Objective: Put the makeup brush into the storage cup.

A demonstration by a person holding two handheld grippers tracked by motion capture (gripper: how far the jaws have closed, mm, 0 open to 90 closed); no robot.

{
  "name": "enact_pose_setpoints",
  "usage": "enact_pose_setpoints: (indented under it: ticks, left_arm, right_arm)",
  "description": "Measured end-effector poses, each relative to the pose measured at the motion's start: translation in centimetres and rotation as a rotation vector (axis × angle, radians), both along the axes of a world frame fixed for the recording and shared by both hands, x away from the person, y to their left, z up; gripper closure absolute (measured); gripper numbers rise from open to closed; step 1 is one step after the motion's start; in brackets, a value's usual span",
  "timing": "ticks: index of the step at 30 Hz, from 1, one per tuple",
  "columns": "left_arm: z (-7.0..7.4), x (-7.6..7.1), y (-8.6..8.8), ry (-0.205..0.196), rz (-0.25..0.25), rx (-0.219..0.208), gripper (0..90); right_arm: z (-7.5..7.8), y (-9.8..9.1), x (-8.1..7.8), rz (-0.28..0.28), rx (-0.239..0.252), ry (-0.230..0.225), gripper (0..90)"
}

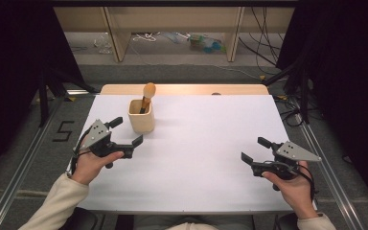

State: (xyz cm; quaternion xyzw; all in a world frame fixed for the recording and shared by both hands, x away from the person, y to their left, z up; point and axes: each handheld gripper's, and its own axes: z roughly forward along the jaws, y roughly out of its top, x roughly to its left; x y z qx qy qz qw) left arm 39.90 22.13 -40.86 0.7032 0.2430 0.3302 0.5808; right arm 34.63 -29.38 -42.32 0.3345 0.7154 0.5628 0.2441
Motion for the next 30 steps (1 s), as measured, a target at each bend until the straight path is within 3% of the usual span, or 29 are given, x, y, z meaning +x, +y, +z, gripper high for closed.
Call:
enact_pose_setpoints:
  ticks: [16,30]
  left_arm:
    - [-0.6,-2.1,1.1,0.002,-0.010,0.014,0.9]
    - [-0.9,-2.0,1.0,0.007,-0.007,0.025,1.1]
  right_arm:
    - [0.0,0.0,0.0,0.003,-0.001,-0.001,15.8]
    - [0.0,0.1,0.1,0.006,0.001,-0.006,15.8]
